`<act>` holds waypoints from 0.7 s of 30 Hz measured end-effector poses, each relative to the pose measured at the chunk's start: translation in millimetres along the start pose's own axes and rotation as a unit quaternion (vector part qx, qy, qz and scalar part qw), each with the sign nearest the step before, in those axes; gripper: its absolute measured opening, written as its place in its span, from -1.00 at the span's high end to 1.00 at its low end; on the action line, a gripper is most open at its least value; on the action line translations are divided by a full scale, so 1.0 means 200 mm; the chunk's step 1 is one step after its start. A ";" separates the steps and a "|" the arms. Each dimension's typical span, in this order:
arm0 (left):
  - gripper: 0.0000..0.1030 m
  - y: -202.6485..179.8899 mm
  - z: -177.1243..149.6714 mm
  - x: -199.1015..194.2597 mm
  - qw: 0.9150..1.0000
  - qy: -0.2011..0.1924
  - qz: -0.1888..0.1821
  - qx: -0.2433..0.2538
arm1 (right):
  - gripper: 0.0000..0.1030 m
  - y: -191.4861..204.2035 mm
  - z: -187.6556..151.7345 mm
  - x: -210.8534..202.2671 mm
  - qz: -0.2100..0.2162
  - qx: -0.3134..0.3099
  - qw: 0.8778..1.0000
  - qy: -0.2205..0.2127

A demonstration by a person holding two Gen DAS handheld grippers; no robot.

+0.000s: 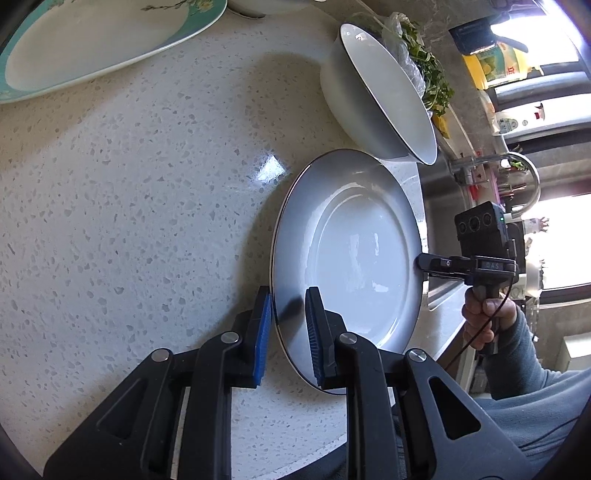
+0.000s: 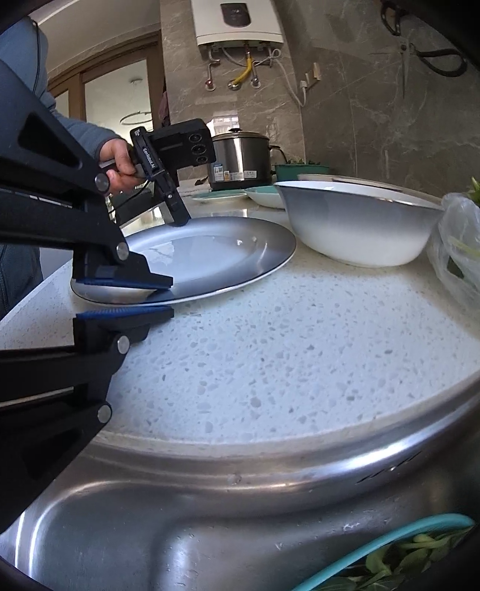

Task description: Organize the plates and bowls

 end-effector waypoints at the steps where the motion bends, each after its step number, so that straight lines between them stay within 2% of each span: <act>1: 0.69 0.00 0.00 0.00 1.000 -0.001 0.005 0.004 | 0.78 0.01 0.00 0.00 -0.006 -0.007 1.000 -0.001; 7: 0.69 -0.03 -0.01 0.00 0.999 -0.009 0.039 0.026 | 0.75 0.06 0.00 0.01 -0.044 -0.042 0.998 -0.011; 21: 0.70 -0.07 -0.06 0.01 0.999 -0.020 0.039 0.019 | 0.74 0.11 -0.01 0.05 -0.053 -0.047 0.997 -0.017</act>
Point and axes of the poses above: each gripper's, at about its wrist camera, not at the fingertips, and x roughly the way its jaws point, y to its left, z to its top, the point moved 7 cm from there along x, roughly the way its jaws point, and after that the axes turned 6 degrees about -y, right-handed, at the moved point
